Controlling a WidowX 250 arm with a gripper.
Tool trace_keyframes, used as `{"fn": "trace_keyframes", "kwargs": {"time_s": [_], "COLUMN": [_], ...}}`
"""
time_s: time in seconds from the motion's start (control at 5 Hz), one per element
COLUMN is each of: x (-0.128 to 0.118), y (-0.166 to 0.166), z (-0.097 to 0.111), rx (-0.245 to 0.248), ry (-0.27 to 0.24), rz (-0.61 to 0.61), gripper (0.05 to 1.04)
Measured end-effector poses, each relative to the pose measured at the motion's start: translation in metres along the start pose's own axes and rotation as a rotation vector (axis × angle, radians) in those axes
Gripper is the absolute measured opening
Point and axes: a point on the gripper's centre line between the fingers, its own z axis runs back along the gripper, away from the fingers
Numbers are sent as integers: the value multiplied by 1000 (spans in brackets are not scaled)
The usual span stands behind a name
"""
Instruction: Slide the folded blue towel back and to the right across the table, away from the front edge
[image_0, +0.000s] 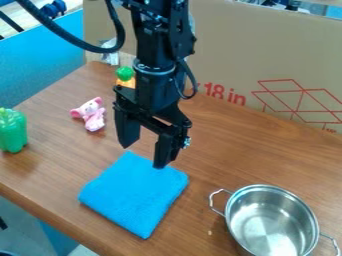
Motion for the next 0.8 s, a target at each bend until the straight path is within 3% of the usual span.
{"fn": "trace_keyframes", "kwargs": {"time_s": [0.2,0.6,0.8], "x": [-2,-11,-13], "y": [0,12,20], "z": [-6,-28,-38], "rx": [0,-29,-20], "ry": [23,-18,-55], "rz": [0,52,74], "gripper": [1001,1001,1001]}}
